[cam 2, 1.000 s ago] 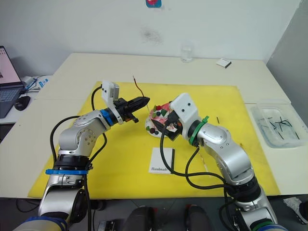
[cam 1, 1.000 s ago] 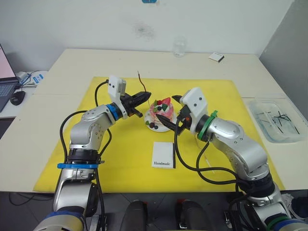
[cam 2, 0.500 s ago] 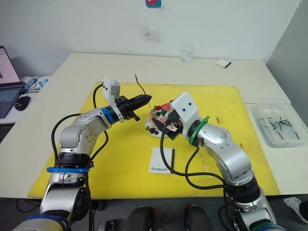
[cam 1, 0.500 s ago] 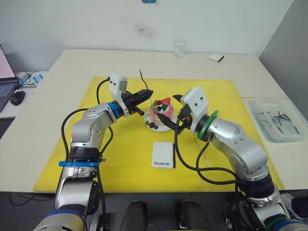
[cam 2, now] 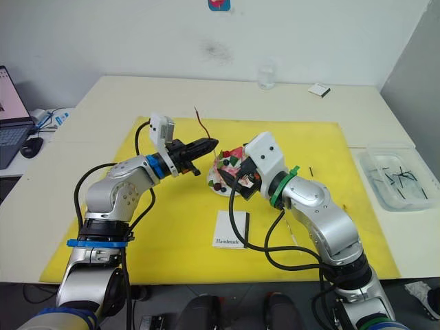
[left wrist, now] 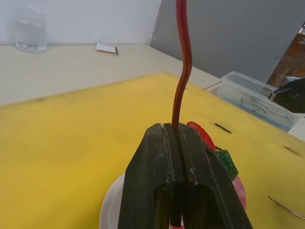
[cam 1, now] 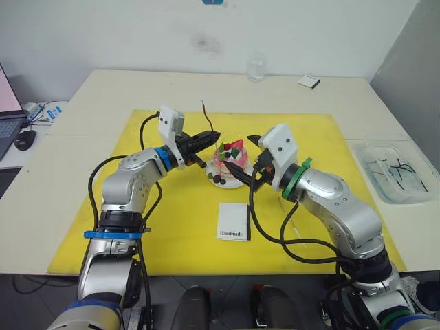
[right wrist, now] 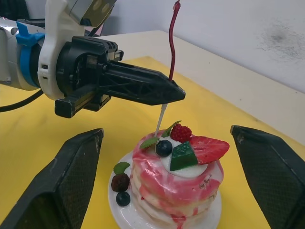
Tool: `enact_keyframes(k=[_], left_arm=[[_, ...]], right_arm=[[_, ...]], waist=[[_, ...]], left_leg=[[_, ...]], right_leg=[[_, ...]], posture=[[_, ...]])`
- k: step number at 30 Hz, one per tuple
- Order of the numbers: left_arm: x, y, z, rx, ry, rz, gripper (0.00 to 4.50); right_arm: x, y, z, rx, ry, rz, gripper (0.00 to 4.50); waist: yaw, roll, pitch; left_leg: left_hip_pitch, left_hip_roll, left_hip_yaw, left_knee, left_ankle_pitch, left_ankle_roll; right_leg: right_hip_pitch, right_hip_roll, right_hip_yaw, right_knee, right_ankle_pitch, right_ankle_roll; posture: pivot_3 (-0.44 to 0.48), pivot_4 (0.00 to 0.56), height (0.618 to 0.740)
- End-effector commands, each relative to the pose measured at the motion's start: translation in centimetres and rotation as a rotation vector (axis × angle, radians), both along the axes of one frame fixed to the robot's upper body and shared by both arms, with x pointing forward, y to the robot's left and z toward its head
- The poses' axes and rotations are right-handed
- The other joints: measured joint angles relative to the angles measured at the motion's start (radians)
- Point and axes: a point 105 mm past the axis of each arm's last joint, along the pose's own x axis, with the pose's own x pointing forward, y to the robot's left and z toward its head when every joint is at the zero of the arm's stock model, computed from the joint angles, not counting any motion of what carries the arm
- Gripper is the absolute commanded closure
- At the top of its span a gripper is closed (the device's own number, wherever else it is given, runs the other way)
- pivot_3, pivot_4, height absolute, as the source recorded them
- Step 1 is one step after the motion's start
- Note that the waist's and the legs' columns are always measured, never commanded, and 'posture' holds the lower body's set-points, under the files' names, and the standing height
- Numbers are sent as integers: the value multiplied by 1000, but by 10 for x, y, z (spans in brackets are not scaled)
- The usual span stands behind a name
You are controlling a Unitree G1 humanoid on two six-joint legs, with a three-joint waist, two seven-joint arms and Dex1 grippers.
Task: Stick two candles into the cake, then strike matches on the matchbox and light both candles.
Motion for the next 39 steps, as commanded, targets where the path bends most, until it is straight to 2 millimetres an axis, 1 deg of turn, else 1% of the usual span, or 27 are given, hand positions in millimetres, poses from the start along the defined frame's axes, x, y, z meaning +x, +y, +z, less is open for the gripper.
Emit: enact_keyframes(k=[1, 9, 20, 25, 27, 28, 33, 36, 37, 39], left_arm=[[-4, -2, 10, 17, -54, -10, 4500], [-2, 0, 5, 9, -59, 12, 4500], [-7, -7, -13, 41, -61, 6, 4500], [-7, -6, -12, 38, -61, 16, 4500], [-6, -4, -11, 40, -65, 20, 3871], [-6, -3, -11, 41, -67, 21, 3677], [-5, 5, -4, 64, -100, 57, 2053], [-11, 9, 3, 78, -122, 53, 1079], [-14, 10, 5, 88, -129, 47, 820], [-19, 14, 8, 112, -139, 40, 136]], right_arm=[[-5, -2, 16, 27, -64, -2, 30], [-4, -3, 17, 31, -70, -12, 30], [-2, -6, 18, 37, -74, -26, 30], [-1, -7, 21, 41, -88, -35, 30], [0, -7, 22, 44, -92, -37, 0], [0, -7, 22, 45, -93, -37, 0], [1, -7, 22, 39, -100, -36, 0], [1, -7, 21, 28, -107, -34, 0], [1, -7, 21, 28, -107, -34, 0], [0, -9, 20, 28, -105, -36, 0]], waist=[[0, 0, 0], [0, 0, 0], [0, 0, 0], [0, 0, 0], [0, 0, 0], [0, 0, 0], [0, 0, 0], [0, 0, 0], [0, 0, 0], [0, 0, 0]], left_leg=[[0, 0, 0, 0, 0, 0], [0, 0, 0, 0, 0, 0], [0, 0, 0, 1, 0, 0], [0, 0, 0, 1, 0, 0], [0, 0, 0, 1, 0, 0], [0, 0, 0, 1, 0, 0], [0, 0, 0, 1, 0, 0], [0, 0, 0, 1, 0, 0], [0, 0, 0, 1, 0, 0], [0, 0, 0, 0, 0, 0]], right_leg=[[0, 0, 0, 0, 0, 0], [0, 0, 0, 0, 0, 0], [0, 0, 0, 1, 0, 0], [0, 0, 0, 1, 0, 0], [0, 0, 0, 1, 0, 0], [0, 0, 0, 1, 0, 0], [0, 0, 0, 1, 0, 0], [0, 0, 0, 1, 0, 0], [0, 0, 0, 1, 0, 0], [0, 0, 0, 1, 0, 0]], posture=[[0, 150, 740], [0, 150, 740], [0, 150, 740], [0, 150, 740], [0, 150, 740], [0, 150, 740], [0, 150, 740], [0, 150, 740], [0, 150, 740], [0, 150, 740]])
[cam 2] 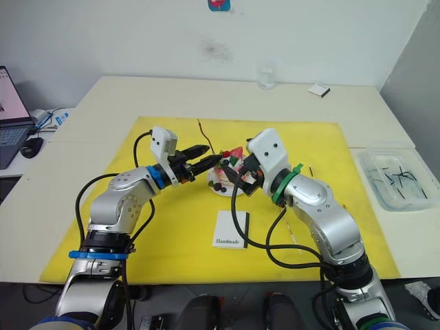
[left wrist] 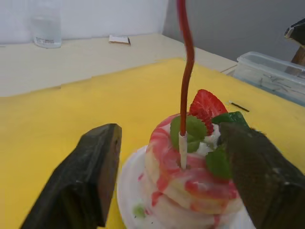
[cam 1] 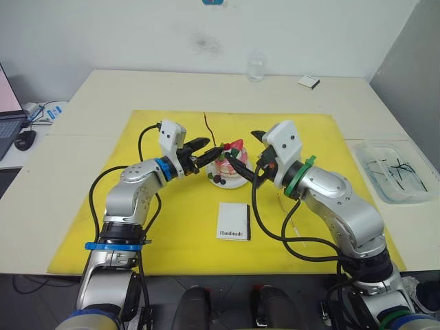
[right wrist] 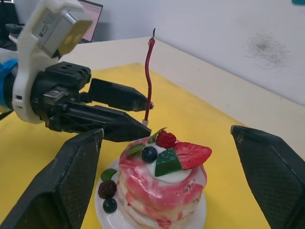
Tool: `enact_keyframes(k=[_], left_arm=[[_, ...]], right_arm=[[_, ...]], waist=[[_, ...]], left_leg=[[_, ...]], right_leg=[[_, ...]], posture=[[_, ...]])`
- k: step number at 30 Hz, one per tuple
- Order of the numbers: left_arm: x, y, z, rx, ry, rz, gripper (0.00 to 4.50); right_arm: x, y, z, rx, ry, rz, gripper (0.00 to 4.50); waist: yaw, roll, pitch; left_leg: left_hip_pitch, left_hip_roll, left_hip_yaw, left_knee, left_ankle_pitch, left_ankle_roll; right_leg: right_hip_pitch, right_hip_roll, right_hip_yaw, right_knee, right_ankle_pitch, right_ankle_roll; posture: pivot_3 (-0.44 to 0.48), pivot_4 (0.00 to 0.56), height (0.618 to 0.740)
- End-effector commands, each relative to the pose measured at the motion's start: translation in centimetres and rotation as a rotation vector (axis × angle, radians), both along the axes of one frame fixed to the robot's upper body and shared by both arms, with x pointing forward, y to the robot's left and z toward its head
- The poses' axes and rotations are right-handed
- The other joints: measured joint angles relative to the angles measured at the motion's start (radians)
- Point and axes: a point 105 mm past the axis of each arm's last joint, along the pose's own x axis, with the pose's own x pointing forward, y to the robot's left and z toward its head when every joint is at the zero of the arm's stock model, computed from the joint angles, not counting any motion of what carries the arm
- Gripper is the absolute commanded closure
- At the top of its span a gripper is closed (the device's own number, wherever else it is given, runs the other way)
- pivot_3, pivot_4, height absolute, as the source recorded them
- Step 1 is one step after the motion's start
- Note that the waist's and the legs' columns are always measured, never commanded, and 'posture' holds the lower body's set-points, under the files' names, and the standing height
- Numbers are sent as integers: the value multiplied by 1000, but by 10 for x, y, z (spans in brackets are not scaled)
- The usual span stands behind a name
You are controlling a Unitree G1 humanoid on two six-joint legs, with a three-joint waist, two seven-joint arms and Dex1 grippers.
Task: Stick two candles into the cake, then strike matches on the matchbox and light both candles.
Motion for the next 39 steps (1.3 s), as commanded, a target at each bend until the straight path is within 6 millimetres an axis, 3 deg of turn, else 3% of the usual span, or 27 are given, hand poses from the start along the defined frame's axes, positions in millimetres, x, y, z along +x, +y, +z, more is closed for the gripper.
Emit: enact_keyframes(k=[1, 5, 8, 12, 18, 21, 27, 30, 39], left_arm=[[-13, 6, 21, 26, -73, -20, 62], [-27, 10, 26, 72, -70, -30, 62], [-55, 8, 20, 151, -55, -108, 62], [-104, -9, 10, 286, -100, -314, 62], [-138, -42, 14, 341, -260, -550, 62], [-149, -52, 12, 362, -318, -650, 62], [-147, -61, 7, 353, -340, -689, 62], [-144, -61, 8, 345, -340, -678, 0], [-141, -65, 7, 332, -350, -669, 0]], right_arm=[[-3, -6, 12, 15, -57, -6, 0], [-9, -22, 3, -15, -37, -20, 0], [-25, -47, -20, -61, 36, -38, 0], [-60, -75, -50, -106, 155, -40, 0], [-100, -101, -91, -185, 355, -66, 0], [-110, -105, -105, -190, 417, -78, 0], [-101, -107, -124, -205, 416, -136, 0], [-99, -105, -125, -192, 404, -148, 619], [-95, -111, -128, -220, 402, -195, 3857]], waist=[[0, 0, 0], [2, 0, 0], [2, 0, 0], [2, 0, 0], [4, 0, 0], [3, 0, 0], [-1, 0, 0], [1, 0, 0], [1, 0, 0]], left_leg=[[0, 0, 0, 0, 0, 0], [0, 0, 0, 0, 0, 0], [0, 0, 0, 0, 0, 0], [0, 1, -1, -2, -1, -2], [2, 0, -1, 0, -1, -2], [5, 0, -1, 1, -1, -2], [9, 0, -2, 1, -1, -2], [9, 0, -2, 1, -1, -2], [8, 0, -2, 0, -2, -3]], right_leg=[[0, 0, 0, 0, 0, 0], [0, -1, 0, 0, 0, 0], [0, -2, 1, -1, 0, 0], [0, -4, 2, -1, -3, 2], [2, -4, 1, -1, -5, -7], [4, -4, 1, -1, -4, -7], [5, -3, 2, -1, -4, -7], [6, -3, 2, -1, -4, -7], [6, -2, 2, -3, -5, -6]], posture=[[0, 150, 740], [0, 150, 740], [0, 150, 740], [0, 150, 740], [0, 150, 740], [0, 150, 740], [0, 150, 740], [0, 150, 740], [0, 150, 740]])
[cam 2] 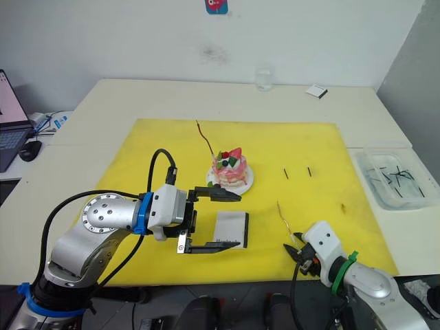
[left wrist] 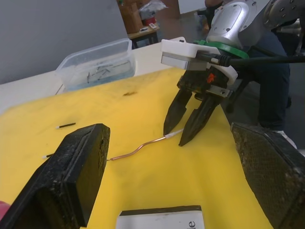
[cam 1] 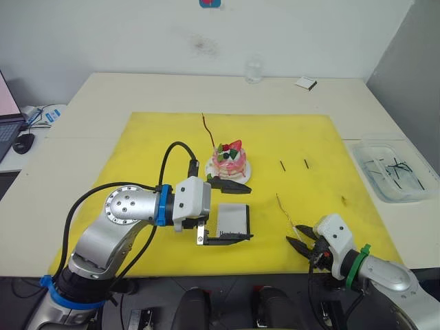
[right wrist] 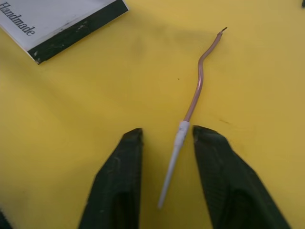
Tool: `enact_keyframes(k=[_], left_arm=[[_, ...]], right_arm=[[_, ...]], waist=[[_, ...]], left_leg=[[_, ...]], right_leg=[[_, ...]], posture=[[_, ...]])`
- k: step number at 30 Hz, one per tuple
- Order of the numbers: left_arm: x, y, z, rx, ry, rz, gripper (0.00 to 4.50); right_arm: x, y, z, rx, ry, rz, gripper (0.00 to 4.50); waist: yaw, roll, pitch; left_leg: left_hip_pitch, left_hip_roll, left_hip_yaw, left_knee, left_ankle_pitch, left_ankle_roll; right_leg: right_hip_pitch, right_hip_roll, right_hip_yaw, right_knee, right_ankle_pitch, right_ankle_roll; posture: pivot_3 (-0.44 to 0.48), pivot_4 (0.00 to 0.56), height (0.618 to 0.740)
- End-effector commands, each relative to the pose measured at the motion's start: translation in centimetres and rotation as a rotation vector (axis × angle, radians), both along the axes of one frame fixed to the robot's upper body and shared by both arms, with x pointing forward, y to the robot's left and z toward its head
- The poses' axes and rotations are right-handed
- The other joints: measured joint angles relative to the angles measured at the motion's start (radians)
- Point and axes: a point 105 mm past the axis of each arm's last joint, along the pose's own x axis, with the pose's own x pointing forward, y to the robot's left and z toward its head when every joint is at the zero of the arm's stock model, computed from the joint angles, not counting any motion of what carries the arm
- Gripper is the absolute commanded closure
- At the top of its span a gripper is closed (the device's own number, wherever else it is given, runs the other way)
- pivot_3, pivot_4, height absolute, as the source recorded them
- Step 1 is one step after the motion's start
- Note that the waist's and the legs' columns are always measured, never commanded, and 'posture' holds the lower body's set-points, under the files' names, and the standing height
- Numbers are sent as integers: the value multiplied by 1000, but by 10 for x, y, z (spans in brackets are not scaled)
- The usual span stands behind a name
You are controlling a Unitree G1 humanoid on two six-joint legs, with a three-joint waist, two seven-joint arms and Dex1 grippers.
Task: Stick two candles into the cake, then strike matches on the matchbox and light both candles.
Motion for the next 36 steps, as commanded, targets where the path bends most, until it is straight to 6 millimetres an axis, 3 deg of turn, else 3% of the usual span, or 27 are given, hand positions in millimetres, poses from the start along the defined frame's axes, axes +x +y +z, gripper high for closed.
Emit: enact_keyframes(k=[1, 2, 8, 12, 14, 18, 23, 26, 32, 36], left_arm=[[-2, -5, 5, -17, -39, -13, 0], [-1, -6, 5, -22, -39, -10, 0], [-2, -13, 4, -52, -42, -10, 0], [-4, -19, 0, -58, -37, -49, 0], [-4, -22, -1, -65, -37, -60, 0], [-3, -27, -4, -77, -36, -71, 0], [-5, -29, -5, -82, -31, -78, 0], [-5, -29, -6, -83, -28, -78, 0], [-7, -30, -5, -83, -22, -79, 0], [-8, -34, -5, -79, -19, -84, 0]], right_arm=[[4, -8, 3, -21, -17, -45, 4234], [4, -10, 5, -16, -16, -57, 4470], [10, -26, 25, -2, -61, -82, 4470], [3, -77, 41, -98, -52, -55, 4470], [-7, -102, 42, -101, -12, -31, 4470], [-20, -131, 33, -103, 40, 40, 4470], [-14, -146, 23, -140, 55, 79, 4470], [-10, -143, 25, -153, 65, 120, 3774], [-3, -145, 47, -269, 105, 161, 1654], [1, -132, 62, -361, 234, 166, 1654]], waist=[[0, 0, 0], [0, 0, 0], [0, 0, 0], [3, 0, 0], [8, 0, 0], [9, 0, 0], [-4, 0, 0], [-4, 2, 0], [0, 3, 0], [-1, 3, 0]], left_leg=[[0, 0, 0, 0, 0, 0], [0, 0, 0, 0, 0, 0], [0, 0, 0, 1, 0, 0], [0, -1, 0, 1, 0, 0], [0, -2, 1, 1, 0, 0], [1, 0, 0, 0, 0, 0], [8, -1, 0, 0, 0, 0], [9, -1, -1, 0, 0, 0], [8, -2, 0, 0, 0, 0], [8, -1, 0, -1, 0, 0]], right_leg=[[0, 0, 0, 0, 0, 0], [1, 0, 0, 0, 0, 0], [2, -1, 1, 0, 0, 0], [2, -1, 2, -1, 0, 0], [5, -1, -1, -4, 0, 0], [6, 1, -1, -4, 0, 0], [9, 2, 1, -2, 0, 0], [10, 1, 0, -2, 0, 0], [10, 0, 2, -2, 0, 0], [9, 0, 2, -2, 0, 0]], posture=[[0, 150, 740], [0, 150, 740], [0, 150, 740], [0, 150, 740], [0, 150, 740], [0, 150, 740], [0, 150, 740], [0, 150, 740], [0, 150, 740], [0, 150, 740]])
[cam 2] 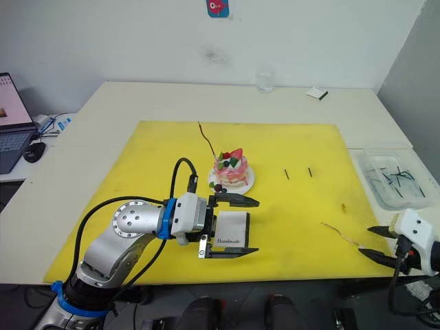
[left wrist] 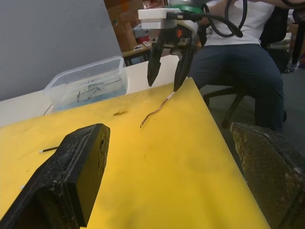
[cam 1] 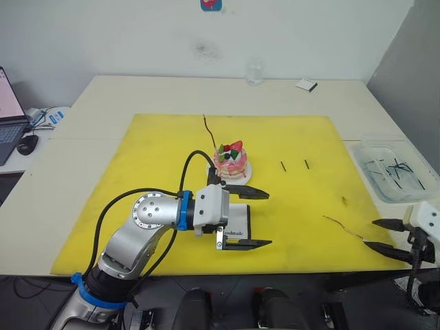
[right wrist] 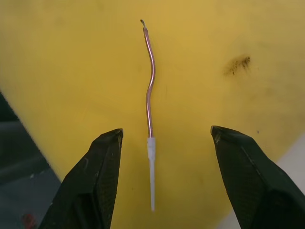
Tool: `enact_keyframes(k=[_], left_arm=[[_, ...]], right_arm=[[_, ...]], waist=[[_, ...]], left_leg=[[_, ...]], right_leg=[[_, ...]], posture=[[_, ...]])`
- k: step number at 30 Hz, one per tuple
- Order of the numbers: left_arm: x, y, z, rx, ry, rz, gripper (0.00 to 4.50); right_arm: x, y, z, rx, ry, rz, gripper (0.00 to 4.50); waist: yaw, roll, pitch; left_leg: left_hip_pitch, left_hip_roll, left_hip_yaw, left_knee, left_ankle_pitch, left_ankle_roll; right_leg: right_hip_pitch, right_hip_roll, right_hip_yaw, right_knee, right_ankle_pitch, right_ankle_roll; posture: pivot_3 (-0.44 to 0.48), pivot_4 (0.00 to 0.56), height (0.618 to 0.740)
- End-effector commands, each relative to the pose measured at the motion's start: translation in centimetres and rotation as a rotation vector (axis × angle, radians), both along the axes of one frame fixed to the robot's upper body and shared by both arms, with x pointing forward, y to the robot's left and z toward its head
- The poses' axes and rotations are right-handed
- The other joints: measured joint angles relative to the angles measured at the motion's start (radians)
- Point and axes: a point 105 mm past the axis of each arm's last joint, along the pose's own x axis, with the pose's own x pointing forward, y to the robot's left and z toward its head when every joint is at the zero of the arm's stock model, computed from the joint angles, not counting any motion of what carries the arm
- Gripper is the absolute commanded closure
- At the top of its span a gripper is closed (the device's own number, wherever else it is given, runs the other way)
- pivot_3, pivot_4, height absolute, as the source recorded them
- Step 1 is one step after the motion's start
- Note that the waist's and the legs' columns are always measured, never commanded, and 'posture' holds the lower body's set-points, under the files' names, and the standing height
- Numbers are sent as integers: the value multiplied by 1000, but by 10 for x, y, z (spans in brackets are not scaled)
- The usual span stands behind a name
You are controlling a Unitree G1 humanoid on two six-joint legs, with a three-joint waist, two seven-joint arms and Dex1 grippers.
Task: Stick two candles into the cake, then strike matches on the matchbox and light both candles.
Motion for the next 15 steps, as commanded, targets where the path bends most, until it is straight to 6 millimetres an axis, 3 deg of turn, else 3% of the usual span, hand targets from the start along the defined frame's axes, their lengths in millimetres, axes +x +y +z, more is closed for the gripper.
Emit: enact_keyframes(k=[1, 5, 13, 15], left_arm=[[-7, -8, 9, -13, -36, -31, 0], [-9, -13, 10, -17, -41, -33, 0], [-13, -12, 8, -13, -30, -14, 0], [-14, -12, 8, -12, -28, -13, 0]], right_arm=[[6, 16, 18, -60, 53, 1, 1654], [13, 22, 16, -81, 124, -70, 1654], [2, 25, 0, -129, 223, -61, 1654], [2, 26, -1, -130, 221, -50, 2014]], waist=[[0, 0, 0], [2, -1, 1], [5, -1, 1], [4, -1, 1]], left_leg=[[0, 0, 0, 0, 0, 0], [0, 1, 0, 0, 0, 0], [-2, 0, 0, 0, -1, -1], [-2, 0, 0, 0, -1, -1]], right_leg=[[0, 0, 0, 0, 0, 0], [0, 1, -2, 0, 0, 0], [0, -1, 0, -2, -1, 2], [0, -1, -1, -2, -1, 3]], posture=[[0, 150, 740], [0, 150, 740], [0, 150, 740], [0, 150, 740]])
